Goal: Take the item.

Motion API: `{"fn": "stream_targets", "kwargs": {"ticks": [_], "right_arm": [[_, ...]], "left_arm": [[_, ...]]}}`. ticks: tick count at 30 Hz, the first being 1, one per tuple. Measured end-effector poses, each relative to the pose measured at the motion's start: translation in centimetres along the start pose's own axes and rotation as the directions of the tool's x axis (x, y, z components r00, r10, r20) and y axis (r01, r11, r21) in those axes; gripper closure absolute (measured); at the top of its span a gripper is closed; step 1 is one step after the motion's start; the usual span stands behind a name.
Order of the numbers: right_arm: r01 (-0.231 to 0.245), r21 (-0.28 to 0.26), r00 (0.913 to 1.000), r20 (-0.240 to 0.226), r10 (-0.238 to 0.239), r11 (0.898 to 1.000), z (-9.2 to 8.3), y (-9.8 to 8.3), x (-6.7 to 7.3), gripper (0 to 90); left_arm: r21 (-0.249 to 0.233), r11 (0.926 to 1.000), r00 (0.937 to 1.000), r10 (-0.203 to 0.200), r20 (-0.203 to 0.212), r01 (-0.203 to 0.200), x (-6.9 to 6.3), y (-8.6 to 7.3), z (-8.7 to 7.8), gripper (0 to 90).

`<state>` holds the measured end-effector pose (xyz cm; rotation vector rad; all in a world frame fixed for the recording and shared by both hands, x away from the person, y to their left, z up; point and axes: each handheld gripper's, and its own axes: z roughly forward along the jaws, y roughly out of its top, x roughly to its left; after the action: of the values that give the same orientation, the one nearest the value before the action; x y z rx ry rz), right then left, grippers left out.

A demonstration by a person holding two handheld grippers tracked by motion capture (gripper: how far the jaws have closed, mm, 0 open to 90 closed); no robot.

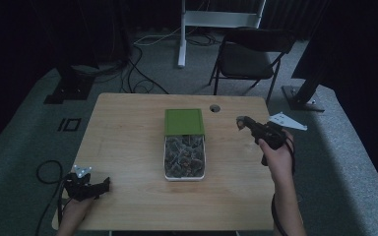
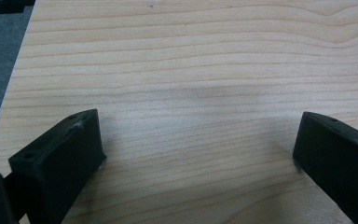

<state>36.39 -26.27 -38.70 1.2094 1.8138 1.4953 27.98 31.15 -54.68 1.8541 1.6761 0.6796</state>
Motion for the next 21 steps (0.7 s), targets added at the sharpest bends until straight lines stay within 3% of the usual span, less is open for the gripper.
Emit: {"fn": "stream_targets", "kwargs": {"ticks": [8,15,21], "right_arm": [[-0.032,-0.014,0.9977,0.059,0.033,0.999,-0.7,0.1,-2.1,89.9],[-0.026,0.011,0.9928,0.117,0.024,1.0,-0.8,-0.4,-3.9,89.9],[-0.061,0.018,0.9865,0.154,0.058,0.998,-0.9,-0.9,-5.4,89.9]], "left_arm": [[0.0,1.0,1.0,0.0,0.0,0.0,0.0,0.0,0.0,2.0],[0.001,1.0,1.0,-0.001,0.0,0.001,0.0,0.0,0.0,2.0],[0.001,1.0,1.0,-0.001,0.0,0.001,0.0,0.0,0.0,1.9]]}}
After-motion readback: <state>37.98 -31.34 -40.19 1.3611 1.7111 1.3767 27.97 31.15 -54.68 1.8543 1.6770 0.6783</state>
